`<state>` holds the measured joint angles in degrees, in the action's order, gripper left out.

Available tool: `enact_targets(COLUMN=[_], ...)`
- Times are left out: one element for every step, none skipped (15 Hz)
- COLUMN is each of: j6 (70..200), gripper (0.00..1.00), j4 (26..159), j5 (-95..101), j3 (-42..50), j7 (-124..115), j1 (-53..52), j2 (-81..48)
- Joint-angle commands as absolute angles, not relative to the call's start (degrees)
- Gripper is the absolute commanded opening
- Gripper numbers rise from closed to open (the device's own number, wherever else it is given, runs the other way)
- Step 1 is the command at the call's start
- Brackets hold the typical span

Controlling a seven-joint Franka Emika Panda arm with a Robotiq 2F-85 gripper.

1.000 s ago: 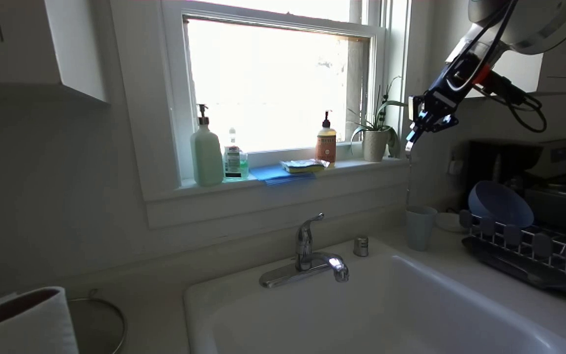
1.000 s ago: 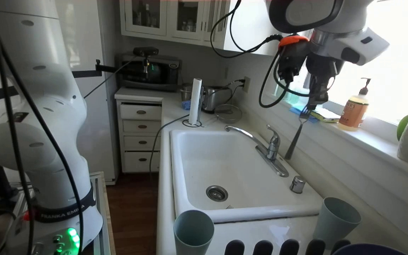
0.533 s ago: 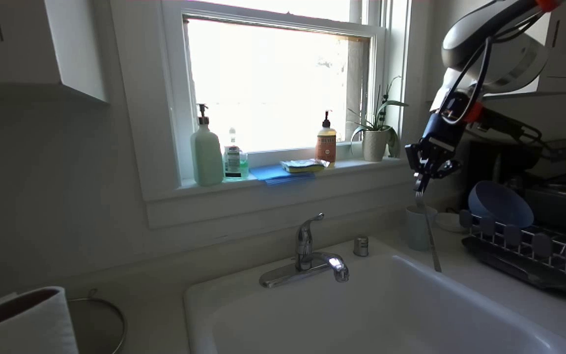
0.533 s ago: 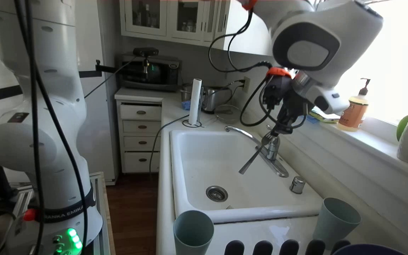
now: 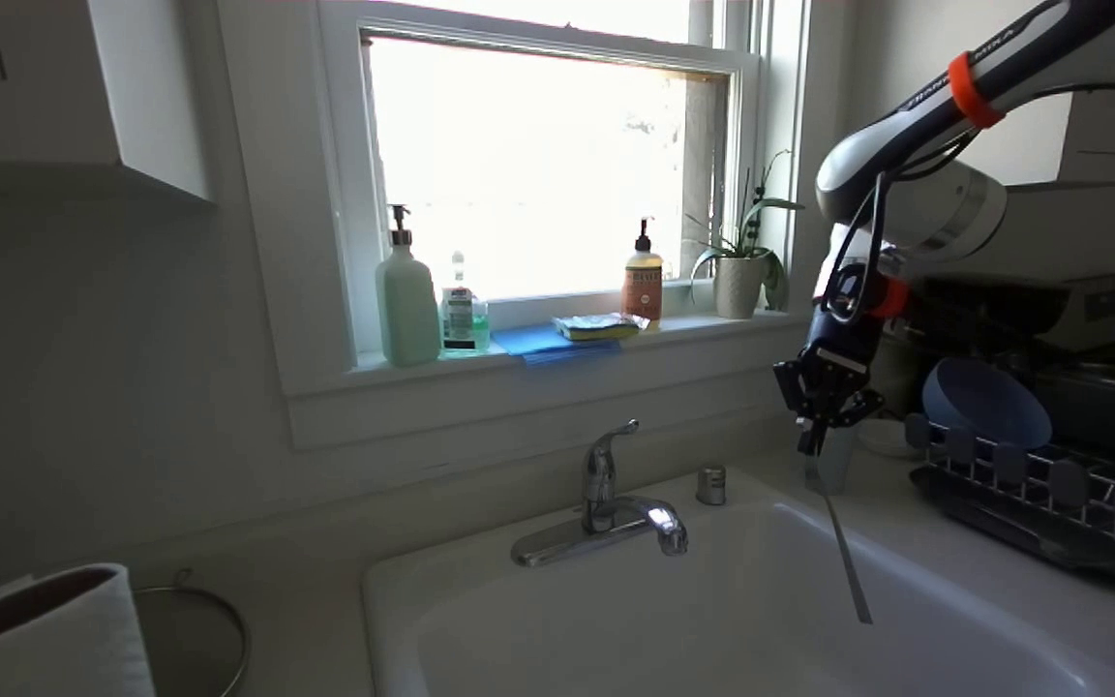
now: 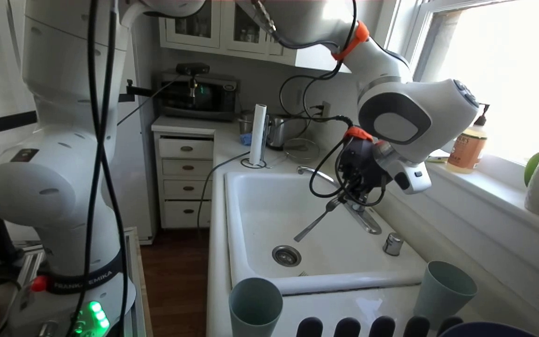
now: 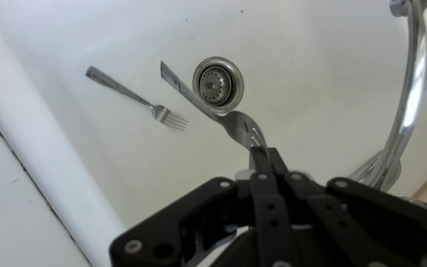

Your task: Remove the fork from the grey cup and put it in the sink, then pick another fork from the sink and put it in the grey cup

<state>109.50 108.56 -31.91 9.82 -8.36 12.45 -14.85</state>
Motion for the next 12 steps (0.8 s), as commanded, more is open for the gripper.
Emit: enact_targets(j6=[109.4, 109.4, 109.4, 109.4, 109.4, 108.9, 109.0, 109.1, 109.0, 109.2, 109.2, 109.3], gripper=[0.03, 0.03, 0.03, 0.03, 0.01, 0.01, 0.01, 0.01, 0.01, 0.01, 0.01, 0.01], j4=[108.4, 108.4, 108.4, 108.4, 108.4, 107.5, 107.3, 107.4, 107.3, 107.0, 106.9, 106.3], j5=[-31.8, -31.8, -31.8, -31.8, -31.8, -32.4, -32.8, -33.4, -33.9, -34.2, -34.6, -34.5], j3=[9.7, 9.7, 9.7, 9.7, 9.7, 9.1, 8.5, 8.0, 7.3, 6.7, 6.2, 5.7], j7=[-8.4, -8.4, -8.4, -8.4, -8.4, -7.6, -7.0, -6.3, -5.8, -5.5, -5.6, -5.7], j1=[12.7, 12.7, 12.7, 12.7, 12.7, 12.5, 12.3, 12.2, 12.2, 12.1, 12.2, 12.1], j2=[-14.9, -14.7, -14.5, -14.5, -14.4, -16.3, -17.6, -18.9, -20.3, -21.8, -23.4, -25.1])
